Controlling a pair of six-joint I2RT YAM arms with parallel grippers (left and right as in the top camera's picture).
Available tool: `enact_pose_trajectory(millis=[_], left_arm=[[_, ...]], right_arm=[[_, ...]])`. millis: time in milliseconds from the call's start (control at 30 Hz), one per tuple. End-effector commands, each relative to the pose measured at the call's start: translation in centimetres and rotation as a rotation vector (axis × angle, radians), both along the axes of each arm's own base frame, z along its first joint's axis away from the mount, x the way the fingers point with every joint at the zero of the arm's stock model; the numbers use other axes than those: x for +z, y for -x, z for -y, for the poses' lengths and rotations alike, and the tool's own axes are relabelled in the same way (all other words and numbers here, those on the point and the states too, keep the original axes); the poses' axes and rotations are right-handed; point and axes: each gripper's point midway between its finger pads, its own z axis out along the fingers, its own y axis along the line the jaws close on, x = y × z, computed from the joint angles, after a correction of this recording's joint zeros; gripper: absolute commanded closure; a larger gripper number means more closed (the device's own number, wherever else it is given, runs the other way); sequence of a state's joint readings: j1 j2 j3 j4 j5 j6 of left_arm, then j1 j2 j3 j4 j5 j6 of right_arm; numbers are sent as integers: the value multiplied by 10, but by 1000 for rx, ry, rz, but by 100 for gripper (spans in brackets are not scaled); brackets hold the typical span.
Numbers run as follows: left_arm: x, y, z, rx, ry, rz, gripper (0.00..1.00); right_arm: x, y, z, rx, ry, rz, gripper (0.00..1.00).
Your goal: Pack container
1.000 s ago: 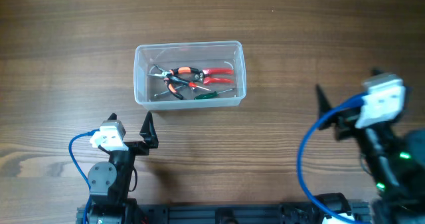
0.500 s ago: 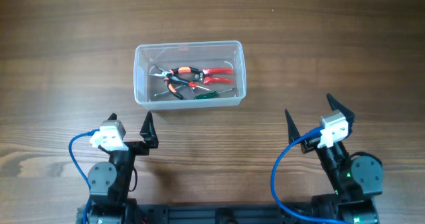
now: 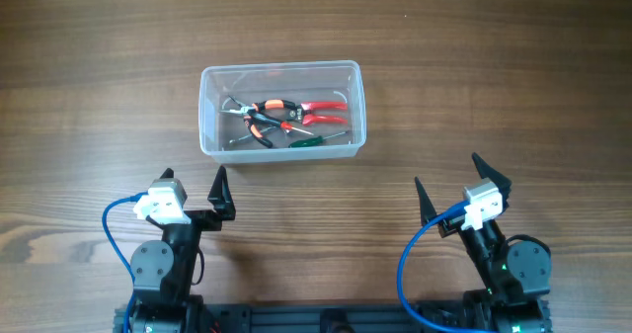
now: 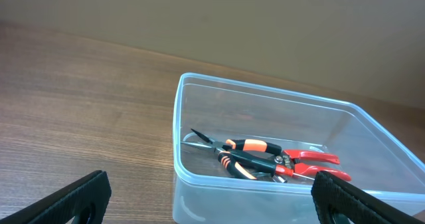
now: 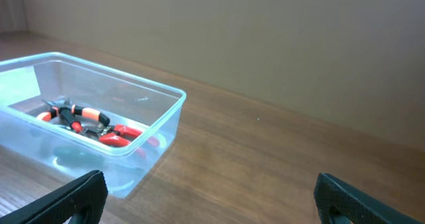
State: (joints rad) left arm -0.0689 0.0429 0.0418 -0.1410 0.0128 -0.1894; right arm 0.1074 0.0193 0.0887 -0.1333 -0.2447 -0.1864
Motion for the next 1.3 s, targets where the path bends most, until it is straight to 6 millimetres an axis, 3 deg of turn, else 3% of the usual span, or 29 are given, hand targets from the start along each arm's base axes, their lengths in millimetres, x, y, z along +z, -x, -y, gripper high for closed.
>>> enact_pose_trajectory(millis=[0,233,1267], left_arm=[[-2,0,-2,10,8,-4,0],[-2,0,-2,10,8,-4,0],[-2,0,-2,10,8,-4,0]], right_arm=[[1,2,-3,22,-14,5,0],[-13,3,-3,21,-9,-50,0],[-14,2,-3,21,-5,-58,0]])
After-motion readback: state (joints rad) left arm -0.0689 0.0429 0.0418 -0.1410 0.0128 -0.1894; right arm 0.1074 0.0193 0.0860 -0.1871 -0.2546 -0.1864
